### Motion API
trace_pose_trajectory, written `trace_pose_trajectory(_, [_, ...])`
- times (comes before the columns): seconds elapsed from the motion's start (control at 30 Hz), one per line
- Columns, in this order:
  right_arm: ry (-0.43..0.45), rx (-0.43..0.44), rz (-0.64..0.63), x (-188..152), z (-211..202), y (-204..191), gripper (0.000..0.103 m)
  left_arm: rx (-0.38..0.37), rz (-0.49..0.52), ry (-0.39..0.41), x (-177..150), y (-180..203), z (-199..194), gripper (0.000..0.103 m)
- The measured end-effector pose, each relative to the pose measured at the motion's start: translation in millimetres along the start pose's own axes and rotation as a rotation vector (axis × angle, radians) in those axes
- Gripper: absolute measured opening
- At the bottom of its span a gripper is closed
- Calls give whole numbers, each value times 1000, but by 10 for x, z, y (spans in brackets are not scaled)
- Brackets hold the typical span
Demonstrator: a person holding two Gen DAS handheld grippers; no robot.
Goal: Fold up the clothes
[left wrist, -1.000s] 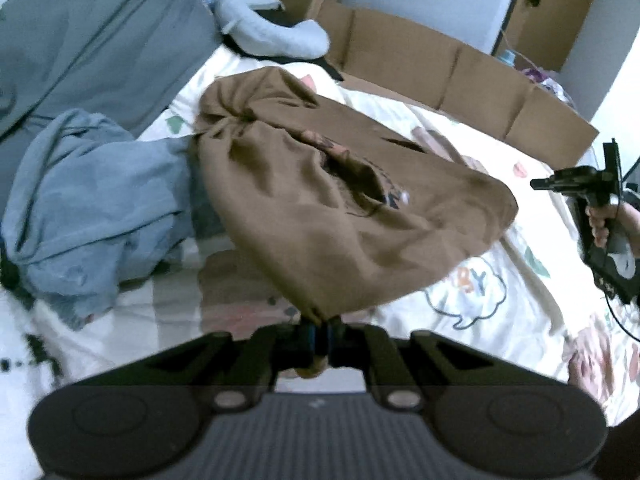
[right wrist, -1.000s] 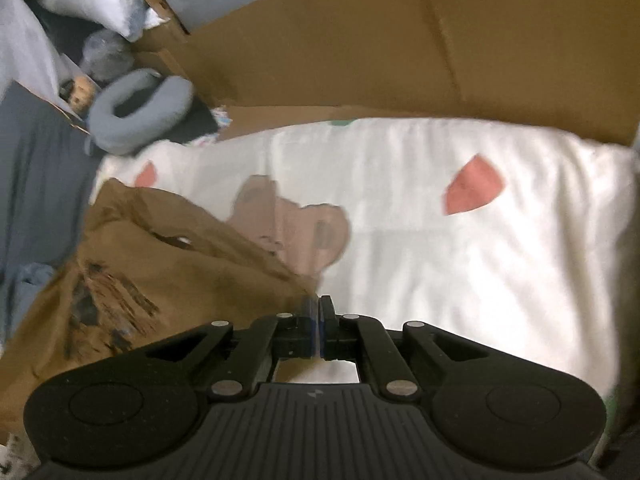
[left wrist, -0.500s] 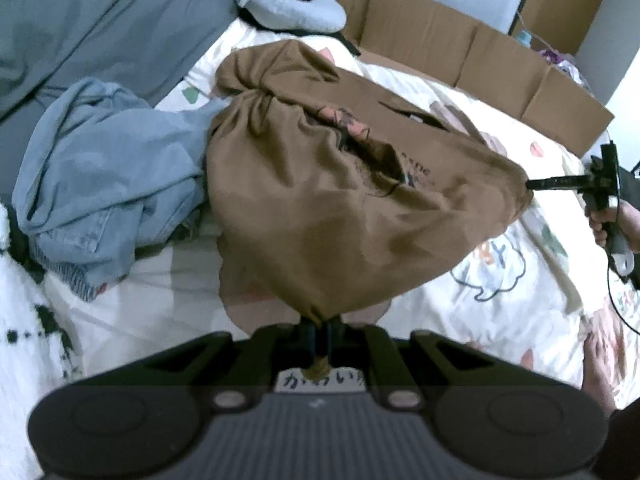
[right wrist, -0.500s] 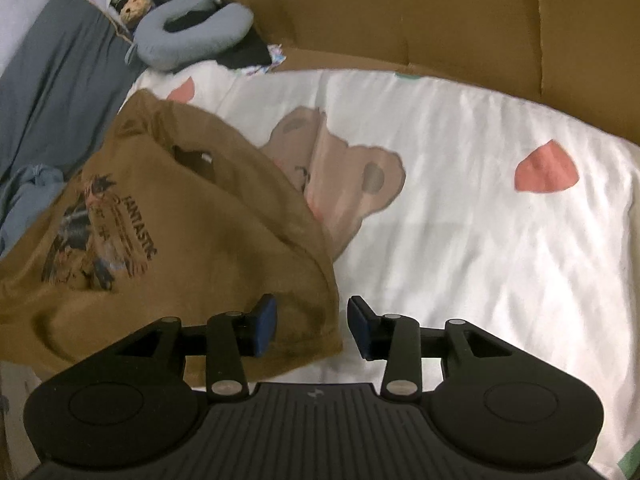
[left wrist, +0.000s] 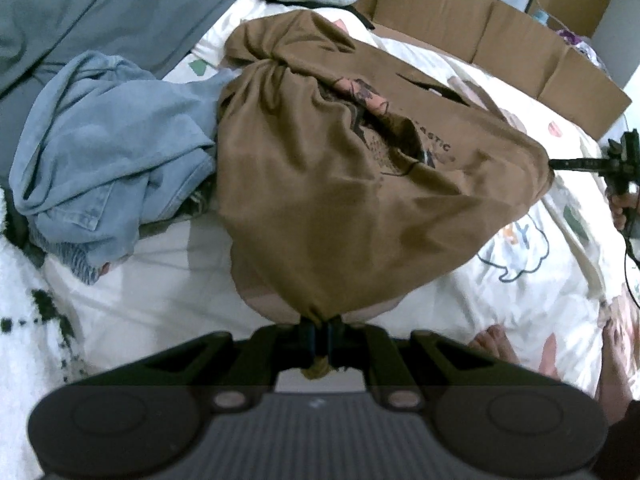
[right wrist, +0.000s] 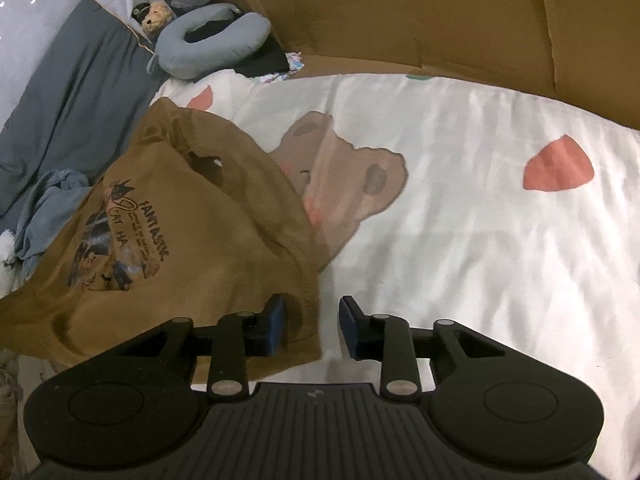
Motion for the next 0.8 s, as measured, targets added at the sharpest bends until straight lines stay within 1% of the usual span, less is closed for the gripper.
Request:
trace_pose_trajectory(0.27, [-38,-5,-43,-35,225,-76,30,0,-5,-18,-16,-5,65,5])
trace_pose_trajectory(0.37, [-64,-22,-82,-55,322,-150,30,-2,-11,-22,-24,3,83,5])
trace_pose_trajectory(0.43, [-80,-50,-115,-75,379,-198,30,-3,-11,-23,-25,14,89,5])
trace_pose_trajectory(0.6, [-78,-87,-106,-86,421,-243,30,-6,-11,-27,-37,39,104,5])
trace_pose_trajectory(0.63, [-78,-94,-105,-90,423,-251,29,-7,-11,-26,-36,49,105,5])
trace_pose_trajectory(0.67, [-78,-100,-103,-94,425,-258,20,-8,-11,-26,-35,59,106,5])
trace_pose_trajectory(0.7, [-80,-111,-106,-95,426,-273,18,-9,-10,-25,-34,70,106,5])
trace_pose_trajectory(0.77, [-85,-133,-114,-96,427,-306,8,-14,-5,-20,-25,98,95,5])
trace_pose_trajectory(0.8, [-88,-138,-110,-93,415,-306,6,-20,-1,-18,-16,114,80,5])
Point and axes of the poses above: each gripper's, at about its wrist camera, not at the fingertips, and z roughly the way its jaws point, y to its right, x to its top, the point moved 5 cm from there along z, roughly the way its jaws point, and after that the axes turned 1 degree about -z, right-handed, at the moved point
